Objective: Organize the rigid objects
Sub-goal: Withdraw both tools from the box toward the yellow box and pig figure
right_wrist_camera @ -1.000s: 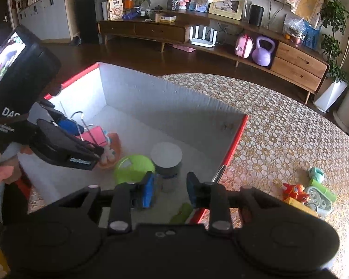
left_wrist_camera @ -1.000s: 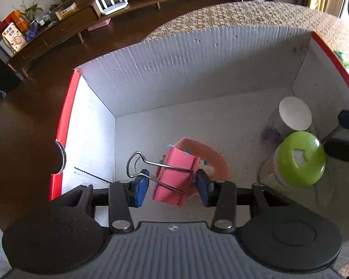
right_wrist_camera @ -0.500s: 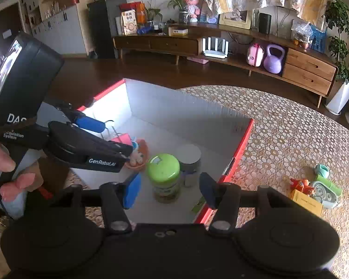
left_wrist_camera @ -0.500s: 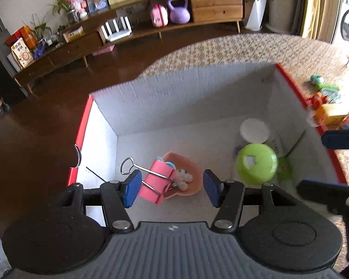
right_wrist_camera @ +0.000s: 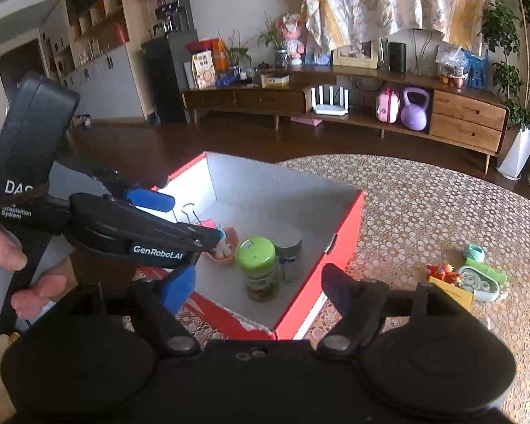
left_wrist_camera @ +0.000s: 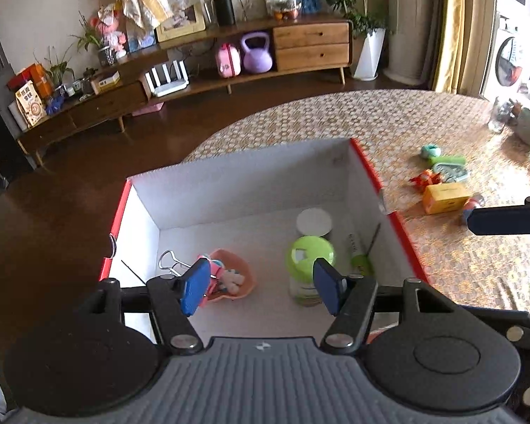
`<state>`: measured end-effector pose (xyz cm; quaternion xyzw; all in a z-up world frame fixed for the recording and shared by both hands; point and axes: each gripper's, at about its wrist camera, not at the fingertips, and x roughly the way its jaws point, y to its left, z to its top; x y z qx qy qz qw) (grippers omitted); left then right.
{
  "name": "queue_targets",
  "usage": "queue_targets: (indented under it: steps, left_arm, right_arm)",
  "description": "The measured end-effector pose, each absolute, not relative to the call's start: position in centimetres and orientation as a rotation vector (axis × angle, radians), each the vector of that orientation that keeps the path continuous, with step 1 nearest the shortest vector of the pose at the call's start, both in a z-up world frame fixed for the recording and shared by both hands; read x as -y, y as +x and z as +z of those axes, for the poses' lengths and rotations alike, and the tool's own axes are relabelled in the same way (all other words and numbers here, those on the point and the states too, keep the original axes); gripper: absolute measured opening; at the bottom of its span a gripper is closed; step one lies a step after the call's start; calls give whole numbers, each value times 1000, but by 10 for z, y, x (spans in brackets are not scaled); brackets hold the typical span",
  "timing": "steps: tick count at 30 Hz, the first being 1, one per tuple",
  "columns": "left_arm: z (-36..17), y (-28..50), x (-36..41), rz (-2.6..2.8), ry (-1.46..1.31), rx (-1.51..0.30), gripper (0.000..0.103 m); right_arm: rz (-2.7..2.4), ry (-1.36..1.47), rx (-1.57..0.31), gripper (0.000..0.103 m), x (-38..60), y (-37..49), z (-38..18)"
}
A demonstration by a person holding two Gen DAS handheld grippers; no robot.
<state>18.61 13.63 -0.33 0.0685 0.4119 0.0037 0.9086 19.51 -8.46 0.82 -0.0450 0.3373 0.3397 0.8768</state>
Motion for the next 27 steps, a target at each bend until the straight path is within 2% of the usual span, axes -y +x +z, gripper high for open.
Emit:
queue_targets:
  steps: [4,7,9,13,16,27]
  left_arm:
    - [4,176,-127,-6,120,-829,64]
    - [9,168,-118,-13,114,-808,75]
    - [12,163,-113,-21,102,-789,77]
    - [17,156,-101,-35,75,-777,77]
    - [17,153,-93,-47,52,-771,82]
    - [7,146,-53,-92,7,-734,82]
  right_arm:
    - [720,-61,-668,94,104,184,17]
    - [724,-51,-635,100,119,176,22]
    - [727,-47,-621,102,130,169,23]
    - [711,-56,-593,102,149,158,25]
    - [678,-72,-577,102,164,152,21]
    - [558,-36,-602,102,224,154,-4]
